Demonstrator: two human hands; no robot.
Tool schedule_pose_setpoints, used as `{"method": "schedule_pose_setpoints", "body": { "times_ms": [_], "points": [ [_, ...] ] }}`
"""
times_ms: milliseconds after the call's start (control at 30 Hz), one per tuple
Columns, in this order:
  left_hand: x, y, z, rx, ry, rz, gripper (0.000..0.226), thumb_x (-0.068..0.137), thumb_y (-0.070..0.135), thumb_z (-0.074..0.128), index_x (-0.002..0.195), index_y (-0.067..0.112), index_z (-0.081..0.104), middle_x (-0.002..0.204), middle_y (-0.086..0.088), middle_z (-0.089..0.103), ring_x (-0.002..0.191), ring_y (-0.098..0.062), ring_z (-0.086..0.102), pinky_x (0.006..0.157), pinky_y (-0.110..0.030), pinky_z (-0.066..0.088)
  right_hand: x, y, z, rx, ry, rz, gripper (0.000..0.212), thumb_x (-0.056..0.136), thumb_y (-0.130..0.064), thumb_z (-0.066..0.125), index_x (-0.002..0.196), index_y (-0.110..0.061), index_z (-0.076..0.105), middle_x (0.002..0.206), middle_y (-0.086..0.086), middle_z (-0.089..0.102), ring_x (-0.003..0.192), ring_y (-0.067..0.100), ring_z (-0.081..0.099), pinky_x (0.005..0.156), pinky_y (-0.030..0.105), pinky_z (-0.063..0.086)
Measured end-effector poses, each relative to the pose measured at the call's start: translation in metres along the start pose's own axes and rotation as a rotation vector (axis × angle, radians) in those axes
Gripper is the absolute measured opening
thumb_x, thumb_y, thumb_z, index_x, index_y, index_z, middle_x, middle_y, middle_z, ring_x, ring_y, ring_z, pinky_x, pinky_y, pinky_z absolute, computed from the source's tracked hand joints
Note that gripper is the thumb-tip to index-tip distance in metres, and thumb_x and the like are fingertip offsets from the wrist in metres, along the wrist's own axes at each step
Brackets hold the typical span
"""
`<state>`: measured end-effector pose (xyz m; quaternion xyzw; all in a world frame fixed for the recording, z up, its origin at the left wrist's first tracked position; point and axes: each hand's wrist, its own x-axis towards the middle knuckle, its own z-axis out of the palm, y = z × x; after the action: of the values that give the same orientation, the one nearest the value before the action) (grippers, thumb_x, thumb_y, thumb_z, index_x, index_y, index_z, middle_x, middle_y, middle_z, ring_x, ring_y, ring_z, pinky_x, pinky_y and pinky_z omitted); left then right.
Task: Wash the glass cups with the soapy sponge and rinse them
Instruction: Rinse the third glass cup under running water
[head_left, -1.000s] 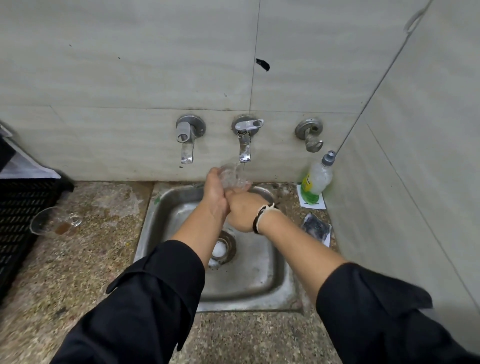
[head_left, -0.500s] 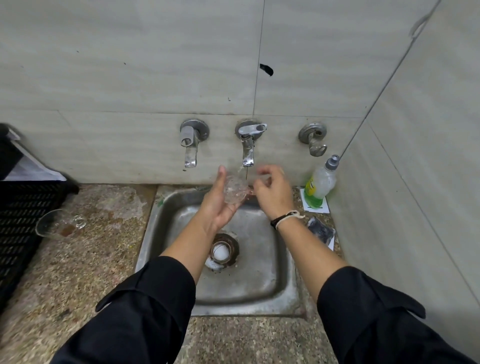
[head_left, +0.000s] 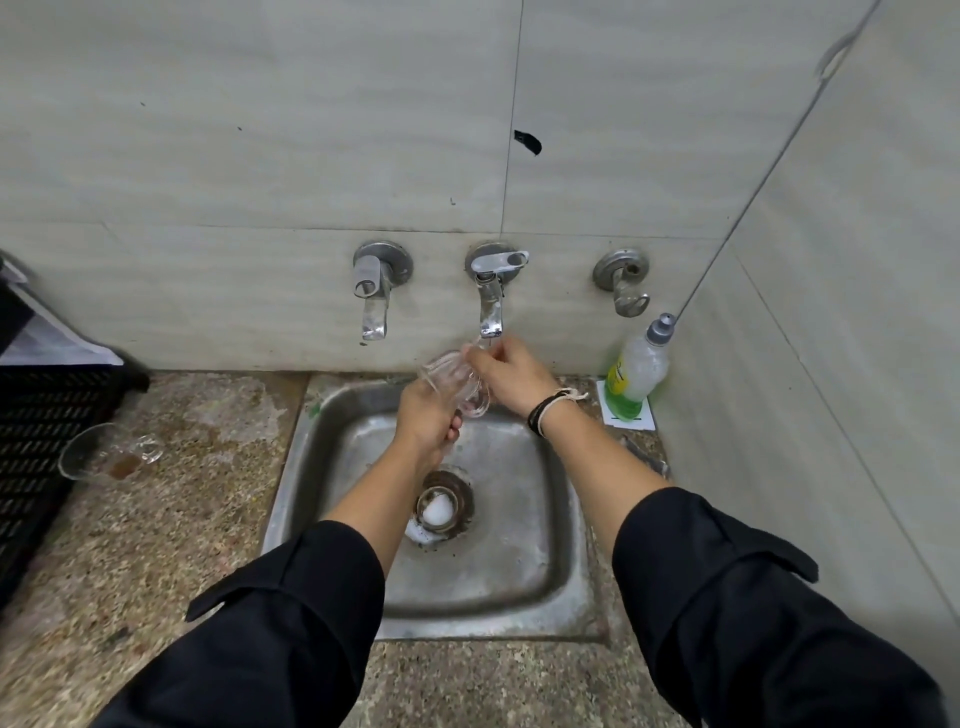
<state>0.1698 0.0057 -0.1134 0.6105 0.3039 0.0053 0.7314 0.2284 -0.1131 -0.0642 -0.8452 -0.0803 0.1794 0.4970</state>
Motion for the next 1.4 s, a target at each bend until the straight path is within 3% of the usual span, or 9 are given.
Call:
{"method": "schedule_pose_setpoints", "body": {
  "times_ms": [100, 300, 500, 567, 833, 933, 1100, 1300, 1400],
  "points": [
    [0.008, 0.002, -0.01, 0.169, 0.02, 0.303, 0.017, 0.101, 0.021, 0.064, 0.113, 0.014, 0.055, 0.076, -0.015, 0.064, 0.054, -0.021, 0.054, 0.045, -0.03, 0.042, 0.0, -0.013, -0.004, -0.089, -0.084, -0.095, 0.024, 0.101, -0.036, 0.042, 0.095, -0.018, 0.055, 0.08, 0.0, 0.061, 0.073, 0.017, 0.057, 0.063, 0.028, 0.041],
    [0.012, 0.005, -0.022, 0.675, 0.071, 0.827, 0.035, 0.088, -0.009, 0.052, 0.113, 0.015, 0.05, 0.088, -0.001, 0.062, 0.069, -0.012, 0.054, 0.062, -0.017, 0.04, 0.013, -0.023, -0.003, -0.028, -0.282, 0.298, 0.038, 0.099, -0.046, 0.037, 0.075, -0.02, 0.051, 0.058, 0.002, 0.048, 0.036, 0.015, 0.041, 0.041, 0.018, 0.029],
    [0.008, 0.012, -0.017, -0.15, -0.193, -0.026, 0.016, 0.102, 0.003, 0.048, 0.092, 0.015, 0.054, 0.064, -0.006, 0.052, 0.037, -0.007, 0.036, 0.035, -0.013, 0.021, 0.017, -0.01, 0.012, -0.15, -0.088, -0.252, 0.026, 0.104, -0.031, 0.037, 0.085, -0.014, 0.045, 0.074, 0.015, 0.055, 0.073, 0.03, 0.054, 0.069, 0.037, 0.043],
    [0.008, 0.011, -0.016, -0.161, -0.203, -0.075, 0.019, 0.101, 0.0, 0.045, 0.089, 0.012, 0.054, 0.061, -0.006, 0.052, 0.036, -0.006, 0.035, 0.036, -0.013, 0.019, 0.019, 0.003, 0.02, -0.078, -0.057, -0.301, 0.033, 0.104, -0.034, 0.033, 0.079, -0.014, 0.042, 0.068, 0.013, 0.052, 0.068, 0.028, 0.051, 0.068, 0.039, 0.043],
    [0.007, 0.01, -0.043, 0.857, 0.021, 0.927, 0.014, 0.089, -0.004, 0.047, 0.093, 0.01, 0.044, 0.067, -0.005, 0.052, 0.055, -0.023, 0.045, 0.051, -0.026, 0.023, 0.026, -0.016, 0.006, -0.081, -0.482, 0.449, 0.035, 0.094, -0.047, 0.034, 0.079, -0.021, 0.051, 0.058, 0.004, 0.053, 0.042, 0.013, 0.026, 0.047, 0.015, 0.019],
    [0.012, 0.015, -0.034, 0.625, 0.04, 0.669, 0.013, 0.094, 0.0, 0.055, 0.093, 0.009, 0.046, 0.069, 0.0, 0.055, 0.055, -0.011, 0.047, 0.046, -0.02, 0.033, 0.025, -0.023, 0.011, -0.12, -0.293, 0.267, 0.042, 0.096, -0.048, 0.035, 0.081, -0.016, 0.057, 0.07, 0.009, 0.063, 0.053, 0.023, 0.051, 0.051, 0.024, 0.037],
    [0.015, 0.036, -0.027, -0.035, -0.221, -0.066, 0.009, 0.1, 0.007, 0.056, 0.093, 0.012, 0.059, 0.07, -0.009, 0.055, 0.038, -0.008, 0.035, 0.038, -0.015, 0.019, 0.027, 0.004, 0.023, -0.062, 0.043, -0.331, 0.036, 0.099, -0.034, 0.036, 0.077, -0.007, 0.048, 0.066, 0.006, 0.049, 0.066, 0.022, 0.046, 0.063, 0.036, 0.039],
    [0.009, 0.028, -0.042, 1.043, -0.047, 0.976, 0.02, 0.082, -0.005, 0.05, 0.087, 0.013, 0.043, 0.07, -0.01, 0.053, 0.056, -0.032, 0.05, 0.052, -0.032, 0.037, 0.034, 0.003, 0.018, 0.073, -0.454, 0.454, 0.039, 0.096, -0.05, 0.034, 0.072, -0.022, 0.045, 0.06, 0.0, 0.039, 0.042, 0.01, 0.022, 0.047, 0.015, 0.018],
    [0.012, 0.013, -0.043, 0.989, 0.019, 0.981, 0.023, 0.08, -0.006, 0.05, 0.088, 0.014, 0.041, 0.071, -0.013, 0.053, 0.056, -0.031, 0.048, 0.05, -0.033, 0.034, 0.028, -0.007, 0.012, -0.04, -0.469, 0.441, 0.043, 0.097, -0.05, 0.033, 0.067, -0.02, 0.043, 0.051, -0.001, 0.038, 0.037, 0.011, 0.021, 0.044, 0.015, 0.016]
  ]
}}
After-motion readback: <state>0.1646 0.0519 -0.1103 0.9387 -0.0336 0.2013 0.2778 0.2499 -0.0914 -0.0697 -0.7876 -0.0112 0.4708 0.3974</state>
